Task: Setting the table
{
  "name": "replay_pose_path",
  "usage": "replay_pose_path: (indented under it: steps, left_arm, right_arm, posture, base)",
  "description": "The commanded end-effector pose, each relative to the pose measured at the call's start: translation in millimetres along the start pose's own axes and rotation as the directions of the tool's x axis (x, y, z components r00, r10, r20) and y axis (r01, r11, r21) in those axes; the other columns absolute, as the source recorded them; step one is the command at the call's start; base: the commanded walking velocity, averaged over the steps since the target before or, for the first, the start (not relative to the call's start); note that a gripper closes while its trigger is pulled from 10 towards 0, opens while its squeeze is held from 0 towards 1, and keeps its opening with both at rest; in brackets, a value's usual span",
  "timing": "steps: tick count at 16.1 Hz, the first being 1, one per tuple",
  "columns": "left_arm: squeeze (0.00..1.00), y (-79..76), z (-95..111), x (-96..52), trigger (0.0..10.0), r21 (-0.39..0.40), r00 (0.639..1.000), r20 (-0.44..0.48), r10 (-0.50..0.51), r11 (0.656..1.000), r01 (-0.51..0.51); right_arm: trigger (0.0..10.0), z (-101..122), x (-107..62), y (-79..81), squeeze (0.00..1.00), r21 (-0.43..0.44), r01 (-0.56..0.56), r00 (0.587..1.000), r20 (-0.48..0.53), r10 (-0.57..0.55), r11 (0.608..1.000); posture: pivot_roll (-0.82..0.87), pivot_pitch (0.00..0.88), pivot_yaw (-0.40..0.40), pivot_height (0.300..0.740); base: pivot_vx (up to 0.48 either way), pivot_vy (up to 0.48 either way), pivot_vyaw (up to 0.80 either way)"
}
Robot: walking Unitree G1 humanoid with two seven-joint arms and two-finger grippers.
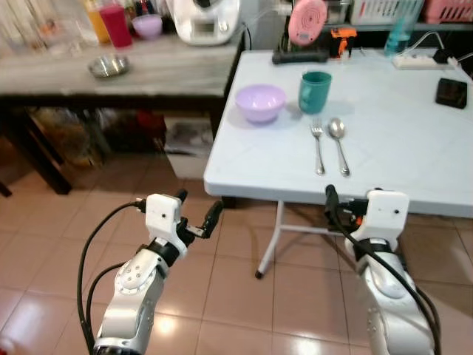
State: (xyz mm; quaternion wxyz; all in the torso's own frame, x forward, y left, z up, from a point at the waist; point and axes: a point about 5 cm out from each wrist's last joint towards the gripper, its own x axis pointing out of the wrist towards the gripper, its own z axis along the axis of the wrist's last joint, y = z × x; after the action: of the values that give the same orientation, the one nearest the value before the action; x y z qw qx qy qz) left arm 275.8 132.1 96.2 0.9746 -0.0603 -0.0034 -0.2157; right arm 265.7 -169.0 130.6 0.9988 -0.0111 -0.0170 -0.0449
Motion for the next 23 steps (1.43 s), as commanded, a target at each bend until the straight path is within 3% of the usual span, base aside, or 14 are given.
replay_pose_path:
  steps: [1,10,20,23]
  left_arm:
    - [0.0,4.9,3.3,-0.5,10.0,0.018,1.0,0.005,0.023,1.0,-0.023]
    - [0.0,-1.6,6.7,-2.1,10.0,-0.007,0.998,0.025,-0.063,0.998,0.063]
    - [0.0,-7.5,5.9,-2.5,10.0,-0.02,0.996,0.025,-0.084,0.996,0.085]
    - [0.0,-7.7,5.6,-2.7,10.0,-0.02,0.996,0.023,-0.085,0.996,0.085]
  right_arm:
    - [10.0,2.6,0.3,1.1,0.0,-0.005,-0.008,1.0,0.01,0.008,1.0]
    - [10.0,6.8,-0.8,0.5,0.0,-0.036,-0.011,0.999,0.037,0.013,0.999]
    - [10.0,10.0,-1.3,1.7,0.0,-0.068,-0.033,0.998,0.056,0.037,0.997]
    - [10.0,10.1,-1.7,1.5,0.0,-0.065,-0.028,0.998,0.053,0.032,0.998]
  posture:
    - [-0.27,0.066,0.094,0.74]
    - [-0.28,0.068,0.097,0.74]
    - [-0.28,0.069,0.091,0.74]
    - [-0.28,0.071,0.09,0.74]
  base:
    - [0.0,0.0,0.0]
    - [0.132,0.0,0.31]
    - [0.48,0.0,0.0]
    - [0.48,0.0,0.51]
